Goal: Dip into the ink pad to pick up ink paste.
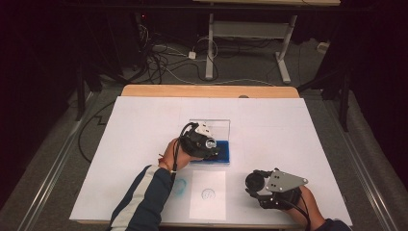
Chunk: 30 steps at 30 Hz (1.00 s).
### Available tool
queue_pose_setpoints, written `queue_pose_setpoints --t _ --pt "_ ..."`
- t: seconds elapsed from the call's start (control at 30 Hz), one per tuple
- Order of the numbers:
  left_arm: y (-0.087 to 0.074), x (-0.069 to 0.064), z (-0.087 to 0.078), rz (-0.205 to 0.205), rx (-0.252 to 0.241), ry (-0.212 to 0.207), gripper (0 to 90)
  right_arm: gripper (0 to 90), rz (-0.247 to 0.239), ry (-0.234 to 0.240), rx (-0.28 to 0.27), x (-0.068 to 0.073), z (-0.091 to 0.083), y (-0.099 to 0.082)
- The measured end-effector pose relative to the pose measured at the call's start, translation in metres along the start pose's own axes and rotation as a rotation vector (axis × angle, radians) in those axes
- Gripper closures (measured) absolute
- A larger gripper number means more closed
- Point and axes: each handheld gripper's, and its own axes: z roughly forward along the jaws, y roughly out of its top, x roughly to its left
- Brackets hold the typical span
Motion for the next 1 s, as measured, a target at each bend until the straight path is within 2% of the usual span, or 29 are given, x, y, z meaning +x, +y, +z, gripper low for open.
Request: queue_pose_setpoints --t 0.3,0.67,1.0 --pt "-0.0007 -0.003 0.0001 0.013 0.004 0.011 53.8 38.3 0.002 0.001 -0.001 0.0003 0.0001 -0.0001" --pt "-0.0017 -0.0023 0.0026 -0.019 -0.015 0.008 53.7 38.3 0.006 0.004 0.001 0.0008 0.0003 -0.0001" --pt "-0.0003 -0.0019 0.0015 -0.007 0.013 0.008 53.8 38.4 0.002 0.003 0.0 0.0005 0.0002 0.0001"
